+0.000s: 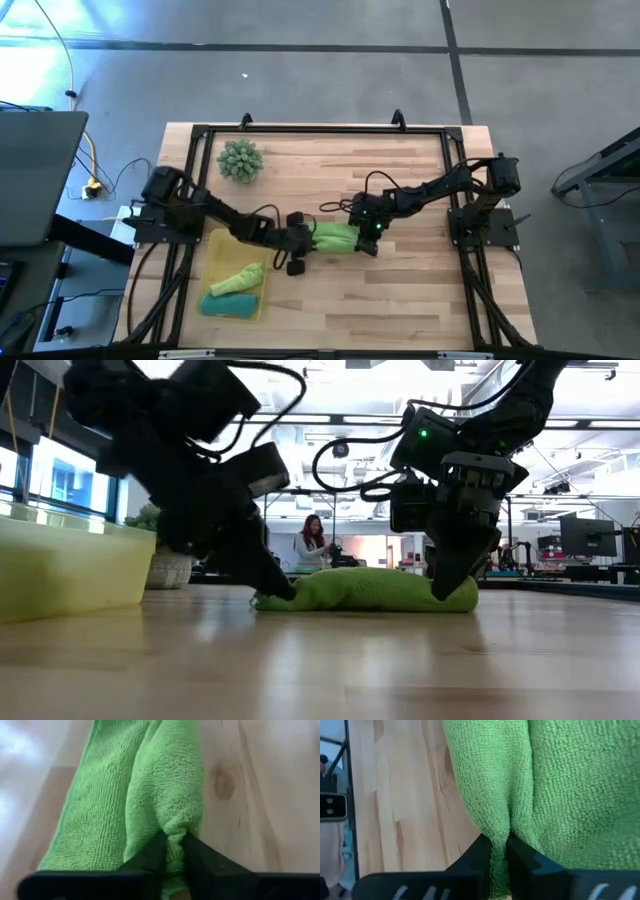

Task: Roll microfiber towels into tight, uniform cylinder then place into a basket
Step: Roll the green towel

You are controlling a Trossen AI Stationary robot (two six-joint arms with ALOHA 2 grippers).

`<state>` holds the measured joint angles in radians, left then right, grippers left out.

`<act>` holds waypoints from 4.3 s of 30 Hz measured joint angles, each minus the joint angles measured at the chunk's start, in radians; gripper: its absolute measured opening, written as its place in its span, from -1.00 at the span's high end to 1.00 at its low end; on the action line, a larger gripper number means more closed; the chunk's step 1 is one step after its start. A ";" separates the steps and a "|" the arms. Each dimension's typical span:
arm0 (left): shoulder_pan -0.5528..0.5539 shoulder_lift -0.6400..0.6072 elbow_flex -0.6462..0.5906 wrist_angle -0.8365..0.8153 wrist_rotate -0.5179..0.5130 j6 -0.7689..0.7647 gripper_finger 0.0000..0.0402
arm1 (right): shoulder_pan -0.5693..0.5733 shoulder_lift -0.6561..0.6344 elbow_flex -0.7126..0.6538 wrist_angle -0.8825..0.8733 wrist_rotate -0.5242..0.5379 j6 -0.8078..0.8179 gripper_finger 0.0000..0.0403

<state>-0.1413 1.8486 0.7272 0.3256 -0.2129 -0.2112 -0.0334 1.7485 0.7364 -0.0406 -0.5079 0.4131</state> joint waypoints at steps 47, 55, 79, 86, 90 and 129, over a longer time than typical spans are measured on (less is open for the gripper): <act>0.217 0.004 -0.002 -0.054 0.590 -0.308 0.94 | 0.484 -0.062 0.001 -0.023 0.936 -0.503 0.42; 0.219 0.004 -0.002 -0.053 0.590 -0.310 0.94 | 0.501 -0.086 0.001 0.000 0.963 -0.525 0.42; 0.219 0.004 -0.002 -0.052 0.591 -0.310 0.94 | 0.347 -0.085 0.001 0.000 0.869 -0.519 -0.13; 0.219 0.004 -0.002 -0.052 0.591 -0.308 0.94 | 0.388 -0.154 0.001 -0.051 0.830 -0.440 -0.06; 0.220 0.004 -0.002 -0.051 0.591 -0.306 0.94 | 0.426 -0.172 0.001 -0.063 0.821 -0.382 -0.01; 0.220 0.004 -0.004 -0.037 0.626 -0.287 0.94 | 0.388 0.037 0.006 0.098 1.028 -0.495 0.23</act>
<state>0.0784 1.8523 0.7229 0.2884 0.4128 -0.4979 0.3546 1.7851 0.7422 0.0572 0.5198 -0.0815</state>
